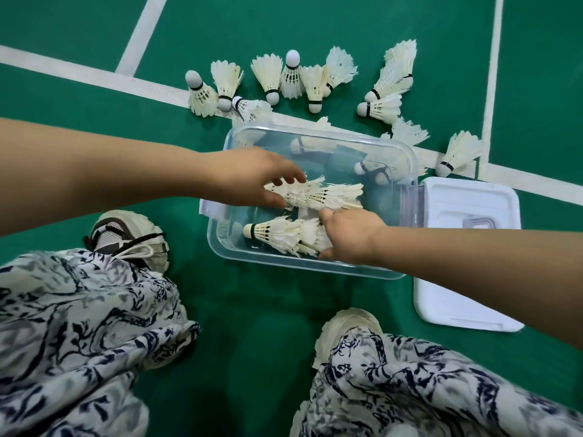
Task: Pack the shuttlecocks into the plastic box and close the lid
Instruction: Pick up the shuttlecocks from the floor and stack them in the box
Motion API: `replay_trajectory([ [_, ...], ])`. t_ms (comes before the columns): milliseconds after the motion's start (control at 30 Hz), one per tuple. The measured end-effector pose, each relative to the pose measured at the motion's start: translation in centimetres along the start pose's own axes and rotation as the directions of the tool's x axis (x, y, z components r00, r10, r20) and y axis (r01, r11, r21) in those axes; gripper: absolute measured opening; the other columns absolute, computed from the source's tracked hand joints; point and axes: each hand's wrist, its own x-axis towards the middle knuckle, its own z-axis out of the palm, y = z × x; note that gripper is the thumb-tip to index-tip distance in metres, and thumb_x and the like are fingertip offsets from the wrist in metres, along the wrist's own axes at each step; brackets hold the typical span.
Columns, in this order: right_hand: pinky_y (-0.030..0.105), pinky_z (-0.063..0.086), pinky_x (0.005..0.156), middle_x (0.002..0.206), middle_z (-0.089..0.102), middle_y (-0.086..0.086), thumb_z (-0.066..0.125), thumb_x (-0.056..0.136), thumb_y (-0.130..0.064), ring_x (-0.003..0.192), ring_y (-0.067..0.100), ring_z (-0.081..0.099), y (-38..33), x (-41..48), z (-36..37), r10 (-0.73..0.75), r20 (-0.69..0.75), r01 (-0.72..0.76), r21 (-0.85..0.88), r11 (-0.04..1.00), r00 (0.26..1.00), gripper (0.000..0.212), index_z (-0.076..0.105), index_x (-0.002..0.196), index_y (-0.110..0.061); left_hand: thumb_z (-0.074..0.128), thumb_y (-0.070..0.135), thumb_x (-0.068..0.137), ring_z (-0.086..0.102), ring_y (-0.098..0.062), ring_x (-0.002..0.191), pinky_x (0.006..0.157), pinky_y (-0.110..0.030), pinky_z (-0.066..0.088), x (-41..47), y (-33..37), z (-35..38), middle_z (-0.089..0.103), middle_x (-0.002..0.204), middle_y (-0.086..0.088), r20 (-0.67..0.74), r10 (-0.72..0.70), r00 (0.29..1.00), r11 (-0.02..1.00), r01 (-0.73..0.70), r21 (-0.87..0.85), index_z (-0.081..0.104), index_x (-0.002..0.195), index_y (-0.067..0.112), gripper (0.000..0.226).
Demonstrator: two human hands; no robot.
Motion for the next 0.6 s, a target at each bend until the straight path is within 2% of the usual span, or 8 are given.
replay_trajectory([
  [100, 0.033, 0.041, 0.070, 0.114, 0.060, 0.012, 0.059, 0.082, -0.049, 0.102, 0.032, 0.056, 0.4, -0.4, -0.4, 0.019, -0.022, -0.018, 0.046, 0.999, 1.000, 0.060, 0.039, 0.122, -0.010, 0.058, 0.031, 0.086, 0.054, -0.012, 0.109, 0.081, -0.018, 0.034, 0.4, 0.4, -0.4, 0.054, 0.127, 0.002, -0.023, 0.008, 1.000, 1.000, -0.008, 0.001, 0.043, 0.130, 0.026, 0.047],
  [200, 0.033, 0.046, 0.071, 0.112, 0.062, 0.007, 0.053, 0.084, -0.044, 0.100, 0.029, 0.058, 1.3, -1.2, -2.0, -0.024, -0.162, 0.029, 0.031, 0.999, 0.987, 0.045, 0.050, 0.119, -0.016, 0.058, 0.033, 0.086, 0.054, -0.012, 0.109, 0.083, -0.019, 0.034, 0.5, 0.5, -0.3, 0.054, 0.127, 0.002, -0.018, 0.021, 1.000, 1.000, -0.021, 0.002, 0.043, 0.130, 0.027, 0.047],
  [300, 0.032, 0.050, 0.077, 0.104, 0.067, 0.000, 0.053, 0.086, -0.035, 0.096, 0.023, 0.061, 2.6, -2.2, -4.5, -0.017, -0.288, 0.072, 0.183, 0.980, 0.958, 0.031, 0.058, 0.114, -0.023, 0.057, 0.036, 0.086, 0.054, -0.011, 0.107, 0.084, -0.021, 0.035, 0.5, 0.4, 0.0, 0.053, 0.127, 0.002, 0.006, 0.017, 1.000, 1.000, -0.018, 0.020, 0.041, 0.131, 0.027, 0.048],
  [433, 0.031, 0.050, 0.075, 0.080, 0.063, -0.005, 0.054, 0.086, -0.027, 0.082, 0.019, 0.061, 5.0, -2.8, -7.0, 0.122, -0.436, 0.075, 0.408, 0.910, 0.892, 0.016, 0.066, 0.096, -0.022, 0.057, 0.035, 0.086, 0.053, -0.008, 0.107, 0.088, -0.022, 0.037, 0.8, 0.8, -0.1, 0.051, 0.130, 0.004, 0.018, 0.018, 1.000, 1.000, -0.019, 0.014, 0.040, 0.131, 0.030, 0.048],
  [500, 0.032, 0.050, 0.075, 0.078, 0.062, -0.006, 0.053, 0.086, -0.025, 0.081, 0.019, 0.061, 6.5, -2.7, -7.8, 0.204, -0.498, 0.049, 0.447, 0.893, 0.843, 0.015, 0.066, 0.092, -0.021, 0.057, 0.036, 0.086, 0.051, -0.004, 0.102, 0.087, -0.021, 0.038, 1.2, 1.1, -0.2, 0.051, 0.129, 0.005, 0.007, 0.030, 1.000, 0.999, -0.030, 0.020, 0.040, 0.130, 0.031, 0.048],
  [600, 0.033, 0.049, 0.072, 0.087, 0.068, -0.001, 0.049, 0.087, -0.026, 0.085, 0.023, 0.060, 9.8, -1.9, -8.2, 0.348, -0.564, -0.066, 0.459, 0.886, 0.749, 0.018, 0.065, 0.093, -0.020, 0.057, 0.037, 0.086, 0.048, -0.001, 0.099, 0.086, -0.020, 0.037, 1.7, 1.7, -0.3, 0.051, 0.129, 0.007, 0.005, 0.037, 0.999, 0.999, -0.037, 0.035, 0.040, 0.130, 0.033, 0.048],
])
